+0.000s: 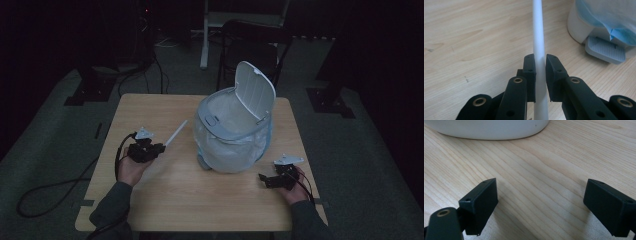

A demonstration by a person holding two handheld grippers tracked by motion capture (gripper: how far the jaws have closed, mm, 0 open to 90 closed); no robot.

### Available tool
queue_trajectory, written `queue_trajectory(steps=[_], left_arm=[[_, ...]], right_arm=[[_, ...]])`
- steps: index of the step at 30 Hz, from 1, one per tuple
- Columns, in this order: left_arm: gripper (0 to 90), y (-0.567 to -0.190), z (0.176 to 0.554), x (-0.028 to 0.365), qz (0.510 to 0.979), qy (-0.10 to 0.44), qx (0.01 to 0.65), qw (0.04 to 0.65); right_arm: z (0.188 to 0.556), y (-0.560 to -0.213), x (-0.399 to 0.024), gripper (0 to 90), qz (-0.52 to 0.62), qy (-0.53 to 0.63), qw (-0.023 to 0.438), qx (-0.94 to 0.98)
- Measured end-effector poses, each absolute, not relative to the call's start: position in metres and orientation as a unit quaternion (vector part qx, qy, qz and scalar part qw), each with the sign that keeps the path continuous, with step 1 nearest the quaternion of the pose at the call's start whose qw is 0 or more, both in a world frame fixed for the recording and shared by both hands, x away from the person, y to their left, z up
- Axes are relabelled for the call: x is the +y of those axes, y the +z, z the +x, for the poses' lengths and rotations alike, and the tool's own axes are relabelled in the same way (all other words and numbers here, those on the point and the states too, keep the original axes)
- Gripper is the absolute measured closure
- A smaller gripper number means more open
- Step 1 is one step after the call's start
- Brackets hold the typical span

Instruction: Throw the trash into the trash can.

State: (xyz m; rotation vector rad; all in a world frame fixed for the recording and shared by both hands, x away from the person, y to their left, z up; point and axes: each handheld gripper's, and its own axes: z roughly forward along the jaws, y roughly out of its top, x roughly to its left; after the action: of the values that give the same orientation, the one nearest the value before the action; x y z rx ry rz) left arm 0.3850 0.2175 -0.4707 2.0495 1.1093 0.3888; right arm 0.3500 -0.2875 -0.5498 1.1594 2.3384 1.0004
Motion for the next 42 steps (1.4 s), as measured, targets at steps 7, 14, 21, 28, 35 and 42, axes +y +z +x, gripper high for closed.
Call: queue_trajectory(steps=[7, 14, 21, 28, 35, 42], left_arm=[[80.2, -0.46, 0.384, 0.221, 0.804, 0.156, 0.427, 0.383], [80.2, -0.444, 0.383, 0.228, 0.799, 0.158, 0.421, 0.399], [80.2, -0.424, 0.383, 0.233, 0.8, 0.162, 0.402, 0.415], [80.1, -0.408, 0.384, 0.233, 0.806, 0.162, 0.382, 0.422], [80.2, -0.395, 0.385, 0.234, 0.806, 0.157, 0.371, 0.433], [80.1, -0.383, 0.386, 0.234, 0.81, 0.159, 0.36, 0.436]], right_arm=[[0.35, -0.55, -0.288, 11.3, 0.409, 0.353, 0.172, 0.824], [0.35, -0.55, -0.288, 11.3, 0.409, 0.353, 0.172, 0.824], [0.35, -0.55, -0.288, 11.3, 0.408, 0.353, 0.172, 0.824], [0.35, -0.55, -0.288, 11.3, 0.409, 0.353, 0.172, 0.824], [0.35, -0.55, -0.288, 11.3, 0.409, 0.353, 0.172, 0.824], [0.35, -0.55, -0.288, 11.3, 0.409, 0.353, 0.172, 0.824]])
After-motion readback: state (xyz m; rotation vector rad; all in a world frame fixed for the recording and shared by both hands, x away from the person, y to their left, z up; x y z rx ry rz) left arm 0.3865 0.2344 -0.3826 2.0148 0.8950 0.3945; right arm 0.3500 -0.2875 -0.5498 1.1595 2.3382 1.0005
